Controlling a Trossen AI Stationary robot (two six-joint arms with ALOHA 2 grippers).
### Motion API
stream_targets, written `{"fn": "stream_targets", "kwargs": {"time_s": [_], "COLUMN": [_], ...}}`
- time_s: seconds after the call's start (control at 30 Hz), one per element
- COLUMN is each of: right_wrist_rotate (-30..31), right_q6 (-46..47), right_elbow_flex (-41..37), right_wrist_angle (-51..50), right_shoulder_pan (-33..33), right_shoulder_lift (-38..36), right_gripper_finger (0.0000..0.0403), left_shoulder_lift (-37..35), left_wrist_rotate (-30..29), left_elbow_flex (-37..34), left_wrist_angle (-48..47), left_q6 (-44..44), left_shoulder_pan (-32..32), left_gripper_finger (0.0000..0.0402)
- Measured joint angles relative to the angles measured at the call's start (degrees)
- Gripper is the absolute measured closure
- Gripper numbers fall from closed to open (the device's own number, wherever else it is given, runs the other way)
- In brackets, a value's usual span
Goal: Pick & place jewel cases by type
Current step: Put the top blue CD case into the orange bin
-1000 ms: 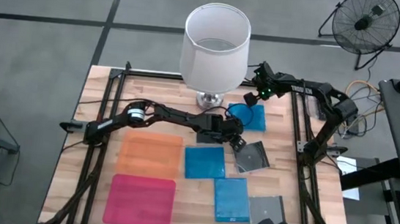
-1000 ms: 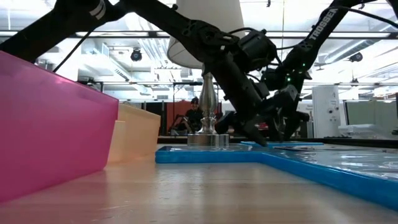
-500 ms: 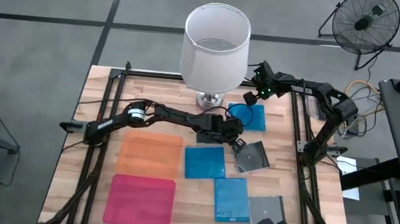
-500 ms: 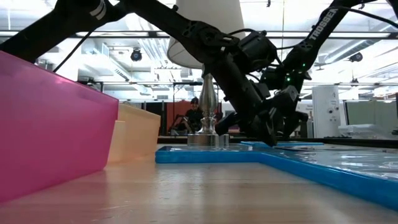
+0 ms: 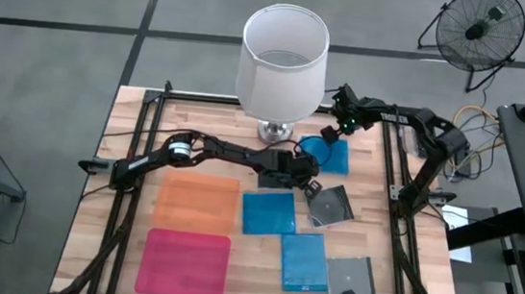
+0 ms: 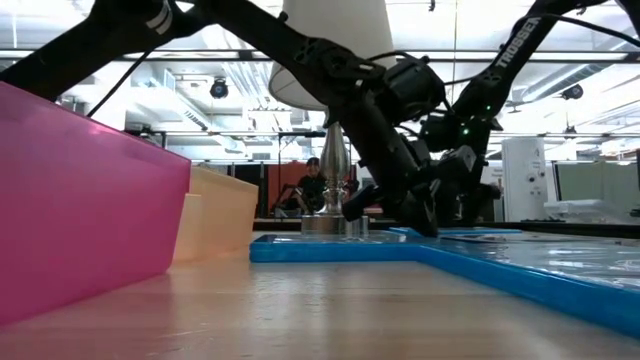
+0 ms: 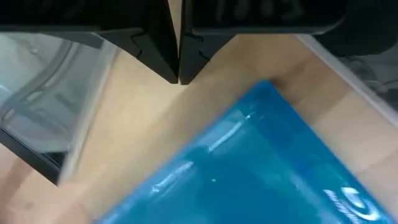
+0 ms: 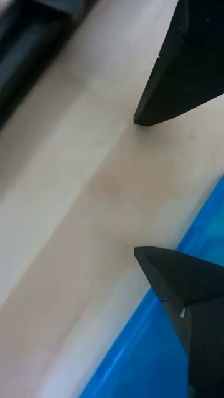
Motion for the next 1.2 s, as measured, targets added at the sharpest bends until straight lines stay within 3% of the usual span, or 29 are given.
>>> {"fn": "stream_targets", "kwargs": {"time_s": [0.77, 1.2], "right_wrist_rotate": [1.0, 2.8], "right_q6": [2.0, 2.7], "right_elbow_flex": [-3.4, -11.1], "right_wrist_angle": [-7.1, -8.1], "right_shoulder_pan": [3.3, 3.6], "right_shoulder_lift": [-3.3, -11.2], "right_gripper_finger": [0.0075, 0.0075], "left_shoulder_lift": [0.2, 0.3], "left_wrist_rotate": [-3.3, -8.6], "left_elbow_flex": [-0.1, -0.1], "left_wrist_angle": [0.7, 1.4], "left_q6": [-1.5, -3.2], "left_shoulder_pan": [1.9, 3.4], "left_gripper_finger": [0.0401, 0.0401]}}
